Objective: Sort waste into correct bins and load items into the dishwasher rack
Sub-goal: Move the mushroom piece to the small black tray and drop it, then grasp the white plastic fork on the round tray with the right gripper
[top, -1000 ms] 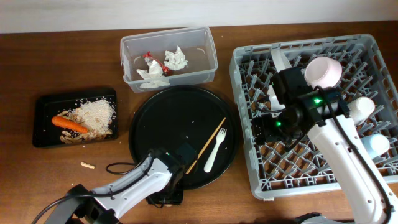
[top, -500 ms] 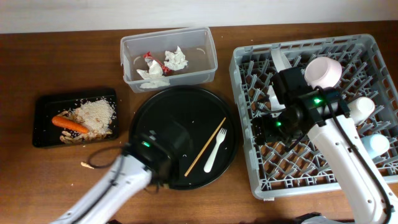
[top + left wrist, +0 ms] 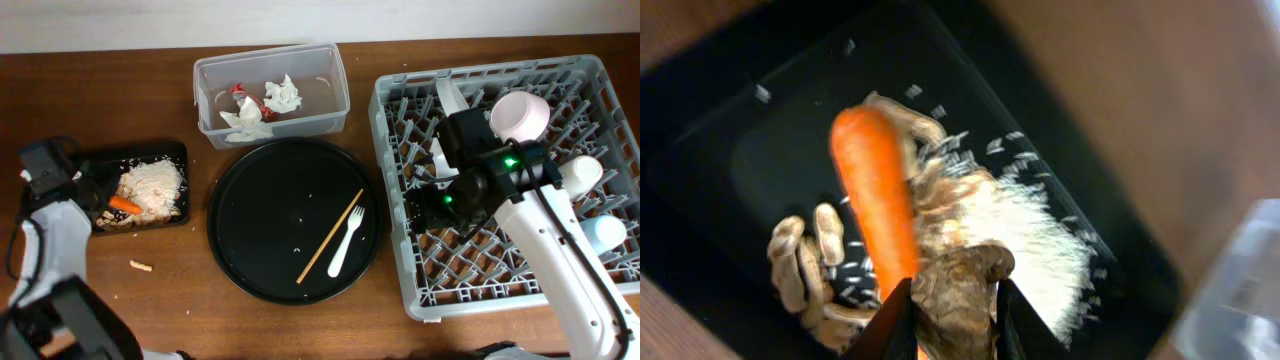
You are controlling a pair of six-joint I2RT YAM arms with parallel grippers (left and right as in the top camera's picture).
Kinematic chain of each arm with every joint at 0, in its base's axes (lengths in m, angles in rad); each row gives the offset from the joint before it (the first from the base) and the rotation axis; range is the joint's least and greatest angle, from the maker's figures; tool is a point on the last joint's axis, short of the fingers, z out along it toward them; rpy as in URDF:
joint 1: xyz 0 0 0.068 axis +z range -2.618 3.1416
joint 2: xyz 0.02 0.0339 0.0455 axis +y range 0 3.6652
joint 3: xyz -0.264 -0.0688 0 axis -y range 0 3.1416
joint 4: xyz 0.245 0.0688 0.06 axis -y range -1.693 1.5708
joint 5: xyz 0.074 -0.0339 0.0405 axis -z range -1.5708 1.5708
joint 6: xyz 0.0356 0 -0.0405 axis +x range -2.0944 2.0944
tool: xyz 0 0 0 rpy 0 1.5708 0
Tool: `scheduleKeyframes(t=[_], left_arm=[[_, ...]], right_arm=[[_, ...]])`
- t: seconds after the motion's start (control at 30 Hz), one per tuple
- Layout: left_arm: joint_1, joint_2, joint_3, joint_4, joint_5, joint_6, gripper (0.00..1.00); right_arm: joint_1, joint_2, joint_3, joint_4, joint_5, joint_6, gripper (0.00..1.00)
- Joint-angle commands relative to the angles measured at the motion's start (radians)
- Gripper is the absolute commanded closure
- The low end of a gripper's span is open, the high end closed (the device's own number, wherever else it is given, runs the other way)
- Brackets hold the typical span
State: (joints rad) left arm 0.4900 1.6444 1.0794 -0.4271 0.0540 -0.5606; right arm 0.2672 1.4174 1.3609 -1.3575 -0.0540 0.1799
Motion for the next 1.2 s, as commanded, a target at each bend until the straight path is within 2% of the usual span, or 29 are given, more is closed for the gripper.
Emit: scheduleKeyframes(t=[0.0, 0.07, 0.13, 0.17, 0.23, 0.27, 0.4, 0.43, 0.53, 0.6, 0.7, 0.87, 1.0, 1.1, 1.17], left_arm=[[0.04, 0.078, 0.007, 0.051, 0.074, 0.016, 0.79], [0.041, 0.082, 0.007, 0.071, 0.092, 0.017, 0.5], [0.041, 0.081, 0.019, 0.075, 0.153, 0.019, 0.03], [0.041, 0.07, 0.032, 0.07, 0.193, 0.042, 0.01], [0.041, 0.014, 0.073, -0.055, 0.198, 0.042, 0.01], [0.039, -0.024, 0.082, -0.146, 0.201, 0.042, 0.01], [0.009, -0.153, 0.082, -0.527, 0.201, 0.043, 0.01], [-0.022, -0.166, 0.082, -0.632, 0.184, 0.075, 0.01], [-0.104, -0.166, 0.081, -0.791, 0.045, 0.115, 0.01], [-0.143, -0.166, 0.081, -0.824, -0.018, 0.115, 0.01], [-0.171, -0.166, 0.081, -0.823, -0.018, 0.122, 0.01], [-0.18, -0.166, 0.081, -0.824, -0.018, 0.14, 0.01], [-0.18, -0.166, 0.081, -0.823, -0.018, 0.141, 0.0], [-0.18, -0.166, 0.081, -0.822, -0.018, 0.14, 0.01], [-0.18, -0.166, 0.081, -0.819, -0.018, 0.14, 0.01]], right_arm=[[-0.006, -0.009, 0.003, 0.0, -0.014, -0.007, 0.1], [-0.006, -0.009, 0.003, 0.001, -0.014, -0.008, 0.1], [-0.006, -0.009, 0.003, 0.001, -0.014, -0.008, 0.09], [-0.006, -0.009, 0.003, 0.0, -0.014, -0.008, 0.09], [-0.006, -0.009, 0.003, 0.0, -0.019, -0.013, 0.08], [-0.006, -0.009, 0.003, 0.003, -0.055, -0.053, 0.02], [-0.005, -0.008, 0.003, 0.05, -0.283, -0.098, 0.02], [0.006, -0.008, 0.003, 0.077, -0.37, -0.093, 0.01], [0.145, -0.006, 0.003, 0.152, -0.371, 0.038, 0.01], [0.271, 0.008, 0.003, 0.204, -0.274, 0.144, 0.01], [0.431, 0.095, 0.002, 0.302, -0.206, 0.291, 0.02], [0.496, 0.317, 0.0, 0.333, -0.017, 0.707, 0.0], [0.461, 0.435, -0.002, 0.333, 0.034, 0.757, 0.04], [0.448, 0.443, -0.044, 0.342, 0.112, 0.802, 0.07], [0.439, 0.443, -0.106, 0.411, 0.111, 0.801, 0.07]])
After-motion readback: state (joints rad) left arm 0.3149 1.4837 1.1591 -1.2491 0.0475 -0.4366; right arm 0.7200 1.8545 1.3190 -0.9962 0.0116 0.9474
